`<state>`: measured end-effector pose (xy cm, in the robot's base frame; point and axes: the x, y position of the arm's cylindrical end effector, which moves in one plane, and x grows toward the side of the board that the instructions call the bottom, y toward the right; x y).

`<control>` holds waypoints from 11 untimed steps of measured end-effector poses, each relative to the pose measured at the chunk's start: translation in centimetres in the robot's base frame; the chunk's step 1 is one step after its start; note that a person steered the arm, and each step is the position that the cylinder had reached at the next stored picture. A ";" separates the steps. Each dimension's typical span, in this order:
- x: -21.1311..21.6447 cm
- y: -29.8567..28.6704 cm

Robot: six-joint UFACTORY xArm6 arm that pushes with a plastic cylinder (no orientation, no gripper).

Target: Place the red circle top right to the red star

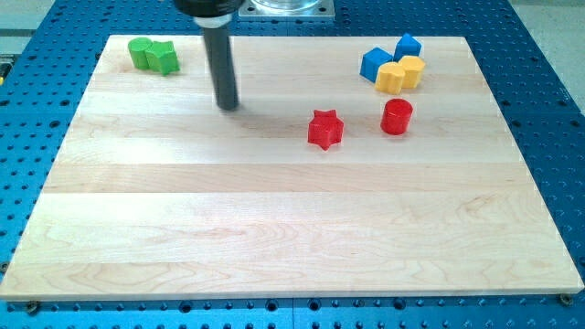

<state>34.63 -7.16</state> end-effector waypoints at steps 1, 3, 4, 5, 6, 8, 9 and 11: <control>0.1 3.0; 0.1 5.7; 0.1 5.8; 0.1 5.9; 0.1 5.9; 2.1 8.5; 2.3 17.5; -2.0 33.4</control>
